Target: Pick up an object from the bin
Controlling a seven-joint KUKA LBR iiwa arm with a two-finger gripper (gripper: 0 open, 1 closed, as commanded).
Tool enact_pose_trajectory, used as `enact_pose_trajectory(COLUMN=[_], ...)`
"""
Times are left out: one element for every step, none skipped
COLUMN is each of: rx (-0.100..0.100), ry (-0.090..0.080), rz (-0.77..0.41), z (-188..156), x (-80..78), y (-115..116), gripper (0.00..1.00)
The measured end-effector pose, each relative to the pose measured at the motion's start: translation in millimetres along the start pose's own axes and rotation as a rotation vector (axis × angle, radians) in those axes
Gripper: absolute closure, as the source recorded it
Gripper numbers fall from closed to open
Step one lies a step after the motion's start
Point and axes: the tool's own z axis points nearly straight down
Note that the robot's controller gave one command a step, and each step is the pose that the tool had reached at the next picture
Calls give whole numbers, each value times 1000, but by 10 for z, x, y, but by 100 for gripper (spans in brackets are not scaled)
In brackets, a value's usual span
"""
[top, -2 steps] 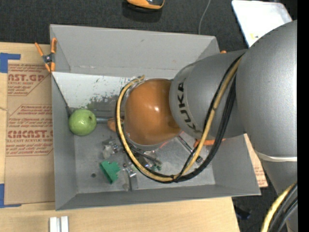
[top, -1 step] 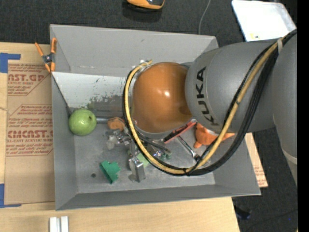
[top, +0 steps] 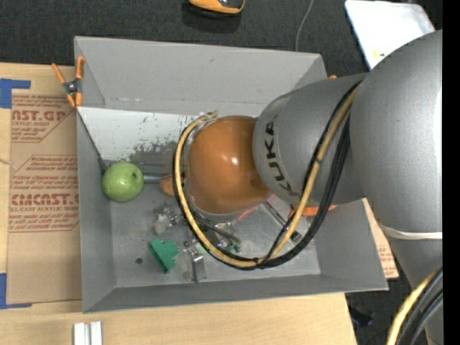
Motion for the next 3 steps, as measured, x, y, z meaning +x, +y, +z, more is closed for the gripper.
enact_pose_trajectory(rx=[-1, -1, -2], ry=[-1, 2, 3], rz=[69, 102, 94], z=[130, 248, 402], x=[-65, -88, -83], y=[44, 75, 77], gripper=[0, 0, 0])
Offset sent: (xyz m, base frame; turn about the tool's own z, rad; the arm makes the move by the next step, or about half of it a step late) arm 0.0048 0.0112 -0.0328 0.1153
